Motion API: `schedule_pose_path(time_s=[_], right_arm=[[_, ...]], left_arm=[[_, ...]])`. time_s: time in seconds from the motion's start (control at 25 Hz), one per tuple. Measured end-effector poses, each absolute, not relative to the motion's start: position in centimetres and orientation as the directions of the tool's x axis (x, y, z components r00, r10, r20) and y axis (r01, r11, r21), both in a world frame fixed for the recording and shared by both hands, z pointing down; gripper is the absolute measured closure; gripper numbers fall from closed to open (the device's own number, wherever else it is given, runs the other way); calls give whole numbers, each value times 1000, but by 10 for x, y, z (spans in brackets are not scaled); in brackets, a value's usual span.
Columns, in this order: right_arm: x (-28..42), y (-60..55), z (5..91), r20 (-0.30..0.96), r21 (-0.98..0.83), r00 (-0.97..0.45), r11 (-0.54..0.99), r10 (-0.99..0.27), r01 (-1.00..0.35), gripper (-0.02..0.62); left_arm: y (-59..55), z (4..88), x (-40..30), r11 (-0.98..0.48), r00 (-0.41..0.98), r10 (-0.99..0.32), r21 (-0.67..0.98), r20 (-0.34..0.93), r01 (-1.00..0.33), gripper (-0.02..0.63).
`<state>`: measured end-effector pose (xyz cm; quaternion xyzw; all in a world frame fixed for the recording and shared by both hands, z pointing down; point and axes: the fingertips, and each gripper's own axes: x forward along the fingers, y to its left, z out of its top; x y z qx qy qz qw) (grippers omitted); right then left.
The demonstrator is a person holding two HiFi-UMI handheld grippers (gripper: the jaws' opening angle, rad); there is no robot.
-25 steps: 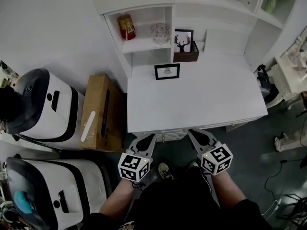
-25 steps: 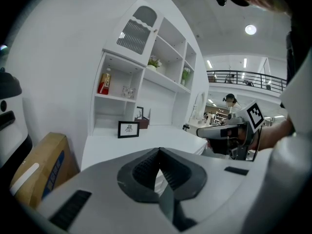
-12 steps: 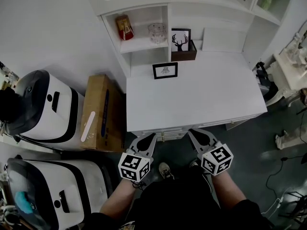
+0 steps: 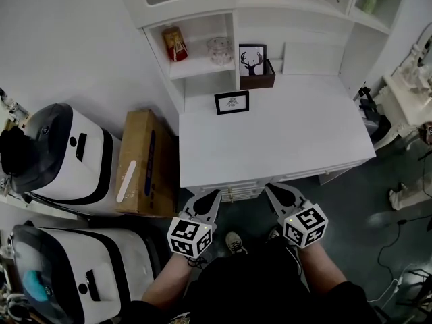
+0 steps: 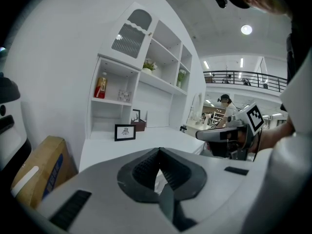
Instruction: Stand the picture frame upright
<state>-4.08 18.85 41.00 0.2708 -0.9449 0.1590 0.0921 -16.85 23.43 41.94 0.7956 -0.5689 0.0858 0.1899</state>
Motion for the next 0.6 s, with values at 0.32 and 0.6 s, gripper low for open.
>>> schedule_pose_path(time_s=[0.32,0.6], right_arm=[[-40,188,409,260,-253,-834,799,-487,-545,592],[-41,186,412,259,-255,-834,799,-487,-545,592]], left_arm=[[235,418,-167,-287,344,-871,205,351,-936,601],[234,419,-168,-285,341,-871,200,354,-937,601]])
